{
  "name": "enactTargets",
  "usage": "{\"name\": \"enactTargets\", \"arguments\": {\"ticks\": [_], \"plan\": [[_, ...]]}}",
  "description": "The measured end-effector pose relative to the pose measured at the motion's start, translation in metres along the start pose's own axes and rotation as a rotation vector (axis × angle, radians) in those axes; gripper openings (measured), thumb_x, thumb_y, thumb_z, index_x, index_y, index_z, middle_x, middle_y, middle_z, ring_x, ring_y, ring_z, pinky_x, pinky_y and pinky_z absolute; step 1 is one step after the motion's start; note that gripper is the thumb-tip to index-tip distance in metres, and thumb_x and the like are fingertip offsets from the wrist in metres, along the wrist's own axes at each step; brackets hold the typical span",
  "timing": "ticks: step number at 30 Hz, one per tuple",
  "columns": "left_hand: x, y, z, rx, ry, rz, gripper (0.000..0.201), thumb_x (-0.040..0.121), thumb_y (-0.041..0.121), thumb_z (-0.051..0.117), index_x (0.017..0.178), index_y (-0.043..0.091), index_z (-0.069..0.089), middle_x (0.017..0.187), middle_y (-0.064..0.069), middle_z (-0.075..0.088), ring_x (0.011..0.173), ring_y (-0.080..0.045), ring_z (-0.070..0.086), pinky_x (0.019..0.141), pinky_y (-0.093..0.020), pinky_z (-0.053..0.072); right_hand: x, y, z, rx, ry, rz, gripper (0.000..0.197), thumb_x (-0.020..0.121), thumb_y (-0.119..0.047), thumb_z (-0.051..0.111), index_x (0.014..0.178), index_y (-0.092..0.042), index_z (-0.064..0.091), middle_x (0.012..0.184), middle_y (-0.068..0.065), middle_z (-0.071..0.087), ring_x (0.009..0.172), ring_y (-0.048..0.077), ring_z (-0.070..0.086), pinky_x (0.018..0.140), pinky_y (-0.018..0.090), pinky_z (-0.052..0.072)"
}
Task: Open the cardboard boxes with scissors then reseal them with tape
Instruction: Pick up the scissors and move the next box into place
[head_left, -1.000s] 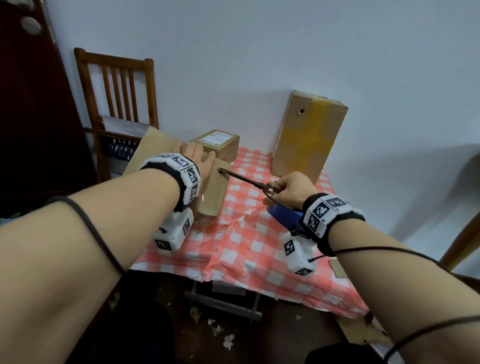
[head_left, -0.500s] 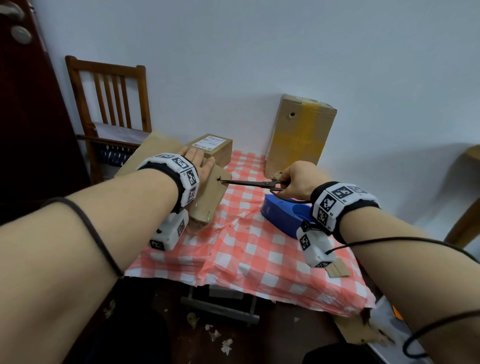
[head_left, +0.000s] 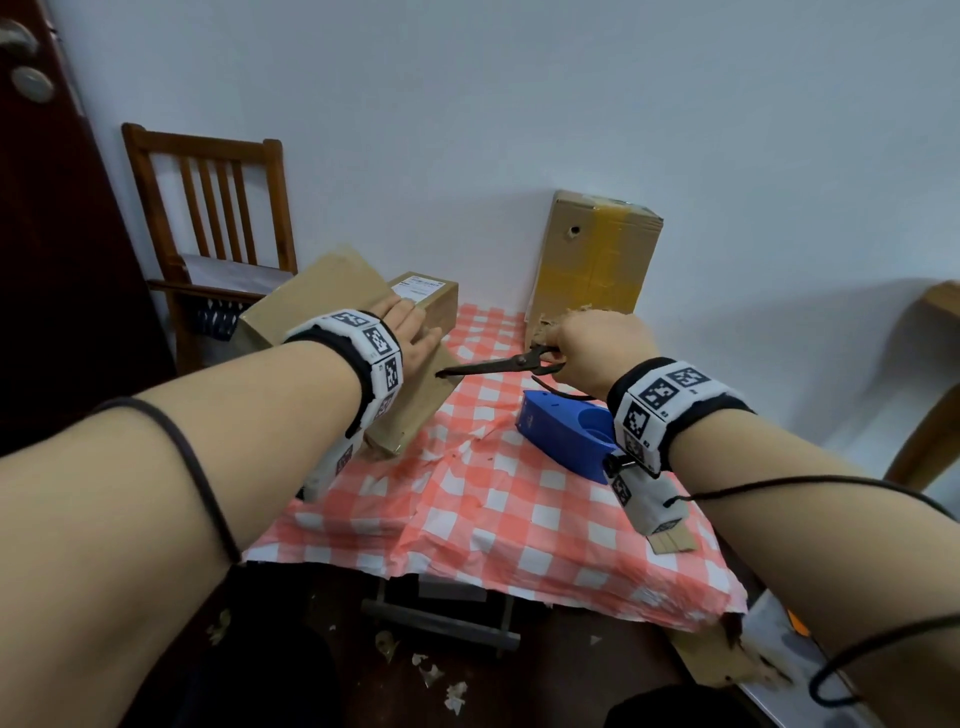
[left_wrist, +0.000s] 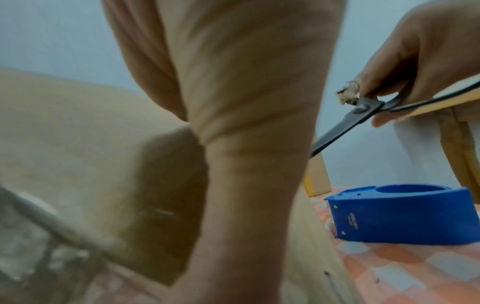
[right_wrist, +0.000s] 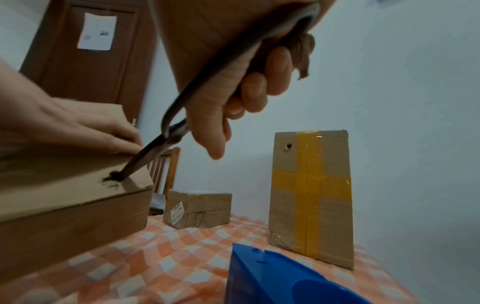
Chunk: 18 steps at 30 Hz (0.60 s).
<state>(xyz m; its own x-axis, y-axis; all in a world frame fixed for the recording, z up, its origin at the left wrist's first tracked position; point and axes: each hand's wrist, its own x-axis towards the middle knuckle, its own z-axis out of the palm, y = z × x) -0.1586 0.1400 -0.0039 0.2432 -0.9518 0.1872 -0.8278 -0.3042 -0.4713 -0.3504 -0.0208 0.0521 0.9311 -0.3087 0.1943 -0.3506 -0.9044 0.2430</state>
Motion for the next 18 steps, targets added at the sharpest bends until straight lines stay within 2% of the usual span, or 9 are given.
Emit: {"name": "enactTargets", "arguments": {"ticks": [3, 4, 7, 9, 11, 13, 15, 17, 18], "plan": [[-0.007, 0.006, -0.021, 0.047, 0.04, 0.009, 0.042, 0.065, 0.026, 0.061, 0.092, -0.004, 0.072, 0.082, -0.03, 0.064, 0.074, -0.044, 0.067, 0.071, -0.057, 0.053, 0.0, -0.005, -0.004, -0.131, 0.04, -0.07, 0.028, 0.095, -0.019, 0.051, 0.121, -0.026, 0.058, 0.116, -0.002, 0.06, 0.111, 0.022, 0.053, 0.091, 0.031, 0.041], [-0.004, 0.006, -0.023, 0.058, 0.063, 0.043, 0.04, 0.069, 0.022, 0.053, 0.091, -0.004, 0.072, 0.081, -0.028, 0.065, 0.074, -0.042, 0.067, 0.071, -0.056, 0.054, 0.002, -0.007, -0.005, -0.15, 0.027, -0.072, 0.03, 0.095, -0.019, 0.051, 0.124, -0.026, 0.057, 0.118, -0.001, 0.059, 0.114, 0.023, 0.052, 0.097, 0.031, 0.039], [0.007, 0.002, -0.015, 0.105, -0.006, 0.021, 0.038, 0.051, 0.023, 0.084, 0.079, 0.0, 0.075, 0.08, -0.021, 0.07, 0.074, -0.035, 0.07, 0.068, -0.045, 0.057, 0.009, -0.014, -0.006, -0.198, -0.032, -0.066, 0.033, 0.095, -0.017, 0.053, 0.127, -0.025, 0.056, 0.123, 0.0, 0.06, 0.118, 0.023, 0.053, 0.102, 0.033, 0.037], [0.01, 0.0, -0.008, 0.066, -0.03, 0.069, 0.056, 0.026, 0.023, 0.095, 0.073, 0.0, 0.076, 0.082, -0.019, 0.072, 0.076, -0.032, 0.071, 0.067, -0.043, 0.058, 0.01, -0.017, -0.008, -0.224, -0.007, -0.092, 0.03, 0.093, -0.015, 0.055, 0.122, -0.021, 0.06, 0.116, 0.0, 0.064, 0.111, 0.023, 0.058, 0.101, 0.034, 0.041], [0.007, 0.0, -0.01, 0.071, -0.025, 0.101, 0.062, 0.025, 0.024, 0.094, 0.08, 0.001, 0.077, 0.085, -0.021, 0.071, 0.08, -0.035, 0.071, 0.073, -0.045, 0.057, 0.009, -0.021, -0.012, -0.227, -0.006, -0.101, 0.023, 0.093, -0.014, 0.055, 0.115, -0.018, 0.063, 0.106, 0.001, 0.066, 0.103, 0.024, 0.06, 0.097, 0.034, 0.044], [-0.003, 0.003, -0.023, 0.168, -0.053, 0.118, 0.056, 0.04, 0.026, 0.087, 0.089, 0.001, 0.076, 0.089, -0.025, 0.069, 0.082, -0.041, 0.069, 0.078, -0.05, 0.054, 0.009, -0.023, -0.017, -0.23, -0.009, -0.115, 0.021, 0.094, -0.013, 0.054, 0.111, -0.017, 0.063, 0.101, 0.002, 0.065, 0.098, 0.024, 0.06, 0.09, 0.033, 0.046], [-0.009, 0.005, -0.026, 0.207, 0.041, 0.193, 0.037, 0.072, 0.028, 0.063, 0.093, 0.001, 0.075, 0.09, -0.026, 0.068, 0.084, -0.043, 0.068, 0.08, -0.053, 0.053, 0.012, -0.023, -0.023, -0.241, -0.021, -0.12, 0.02, 0.094, -0.012, 0.052, 0.11, -0.017, 0.063, 0.093, 0.001, 0.063, 0.089, 0.024, 0.059, 0.074, 0.03, 0.045], [-0.008, 0.004, -0.022, 0.211, 0.018, 0.231, 0.054, 0.096, 0.021, 0.024, 0.092, 0.001, 0.075, 0.092, -0.024, 0.068, 0.085, -0.041, 0.068, 0.086, -0.05, 0.051, 0.016, -0.02, -0.026, -0.248, -0.049, -0.103, 0.017, 0.094, -0.013, 0.052, 0.106, -0.016, 0.064, 0.083, 0.001, 0.059, 0.078, 0.023, 0.056, 0.063, 0.029, 0.041], [-0.009, 0.005, -0.023, 0.222, 0.016, 0.228, 0.055, 0.097, 0.02, 0.023, 0.091, 0.002, 0.075, 0.093, -0.024, 0.069, 0.087, -0.04, 0.069, 0.091, -0.049, 0.047, 0.017, -0.017, -0.027, -0.248, -0.061, -0.09, 0.015, 0.094, -0.015, 0.053, 0.103, -0.016, 0.065, 0.079, 0.0, 0.057, 0.074, 0.023, 0.055, 0.06, 0.029, 0.041]]}}
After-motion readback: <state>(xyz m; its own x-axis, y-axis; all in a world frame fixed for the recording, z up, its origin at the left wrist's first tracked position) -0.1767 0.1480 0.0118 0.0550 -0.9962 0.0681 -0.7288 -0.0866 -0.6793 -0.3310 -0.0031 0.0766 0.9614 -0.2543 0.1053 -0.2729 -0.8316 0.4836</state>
